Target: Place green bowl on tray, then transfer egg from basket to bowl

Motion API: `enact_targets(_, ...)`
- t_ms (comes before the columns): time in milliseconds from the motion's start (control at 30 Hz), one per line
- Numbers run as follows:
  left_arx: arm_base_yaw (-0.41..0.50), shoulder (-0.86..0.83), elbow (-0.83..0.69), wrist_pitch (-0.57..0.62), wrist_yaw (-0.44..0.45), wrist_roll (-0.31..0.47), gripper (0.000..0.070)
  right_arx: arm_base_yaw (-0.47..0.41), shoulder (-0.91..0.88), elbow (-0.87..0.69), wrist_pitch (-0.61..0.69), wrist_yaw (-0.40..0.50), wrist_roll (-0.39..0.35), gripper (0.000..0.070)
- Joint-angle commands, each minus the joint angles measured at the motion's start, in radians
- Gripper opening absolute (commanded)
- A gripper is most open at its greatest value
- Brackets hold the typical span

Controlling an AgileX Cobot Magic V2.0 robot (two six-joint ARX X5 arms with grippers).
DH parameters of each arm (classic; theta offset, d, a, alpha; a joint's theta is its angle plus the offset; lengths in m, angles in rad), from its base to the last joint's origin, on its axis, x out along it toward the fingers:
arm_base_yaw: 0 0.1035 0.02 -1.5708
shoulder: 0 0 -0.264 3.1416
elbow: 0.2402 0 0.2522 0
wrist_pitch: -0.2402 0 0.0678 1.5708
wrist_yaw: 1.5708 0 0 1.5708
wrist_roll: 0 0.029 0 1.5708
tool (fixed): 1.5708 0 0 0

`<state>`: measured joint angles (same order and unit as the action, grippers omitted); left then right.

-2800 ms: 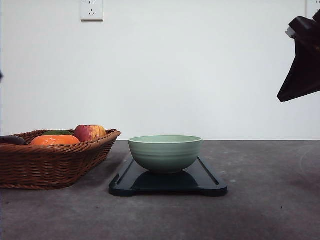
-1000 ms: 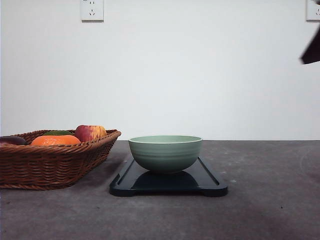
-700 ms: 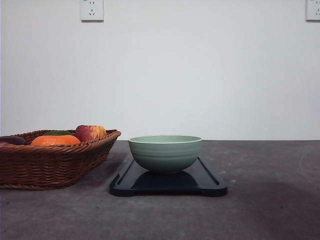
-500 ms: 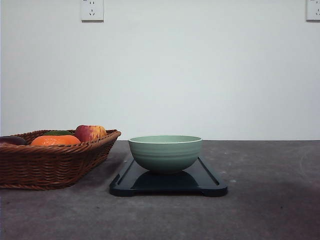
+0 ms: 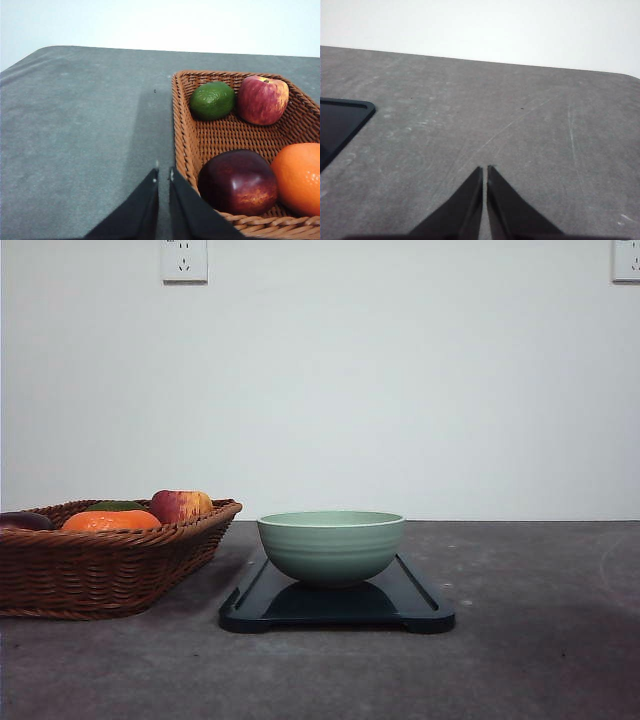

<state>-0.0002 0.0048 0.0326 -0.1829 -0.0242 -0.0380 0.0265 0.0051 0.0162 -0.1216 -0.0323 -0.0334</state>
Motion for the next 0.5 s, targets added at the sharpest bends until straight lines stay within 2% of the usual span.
enact_targets(0, 0.002, -0.002, -0.019, -0.005, -0.002, -0.001, 0.0025, 0.001, -0.002, -0.004, 0.017, 0.0, -0.001, 0.0005)
enact_targets(467, 0.002, -0.002, -0.019, -0.005, -0.002, -0.001, 0.0025, 0.001, -0.002, -0.004, 0.017, 0.0, -0.001, 0.0005)
